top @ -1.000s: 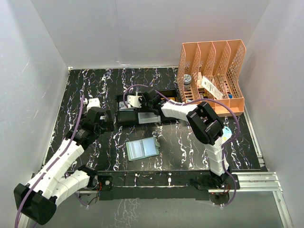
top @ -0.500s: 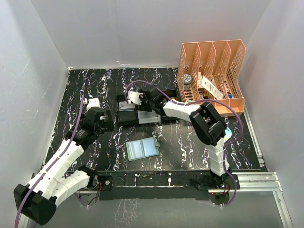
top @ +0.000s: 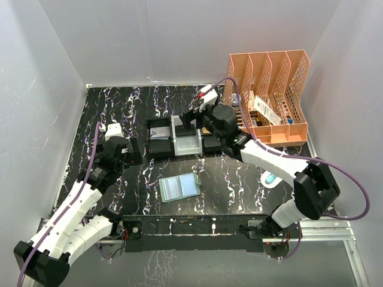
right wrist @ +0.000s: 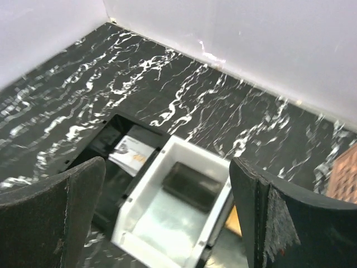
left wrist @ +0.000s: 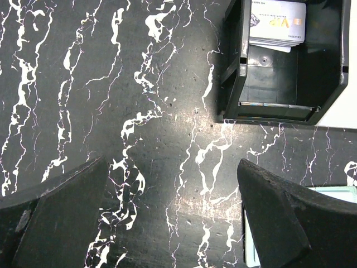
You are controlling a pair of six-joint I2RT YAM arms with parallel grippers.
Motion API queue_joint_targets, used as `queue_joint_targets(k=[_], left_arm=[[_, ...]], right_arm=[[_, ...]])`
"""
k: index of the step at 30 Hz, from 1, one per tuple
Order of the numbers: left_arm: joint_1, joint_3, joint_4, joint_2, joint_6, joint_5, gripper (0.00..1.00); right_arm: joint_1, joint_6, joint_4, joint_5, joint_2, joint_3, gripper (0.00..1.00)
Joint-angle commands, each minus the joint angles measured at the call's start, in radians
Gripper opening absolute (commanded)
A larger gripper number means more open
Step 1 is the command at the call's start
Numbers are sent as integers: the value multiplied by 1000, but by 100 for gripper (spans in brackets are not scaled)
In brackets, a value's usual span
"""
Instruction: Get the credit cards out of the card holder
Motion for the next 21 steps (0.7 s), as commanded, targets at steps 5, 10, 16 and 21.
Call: queue_joint_targets(k=[5,10,16,21], left_arm=[[6,3,7,-4,6,-43,99],[6,6,-4,4,-1,-56,99],[6,4,-2,0,0,-65,99],[6,10,-19,6,-18,-96,99]], right_arm=[[-3,550,-235,42,-132,-60,98],[-6,711,32,-293,-197,-310,98],[103,843,2,-293,-111,-348,97],[300,828,-266,6,1,-203,89]])
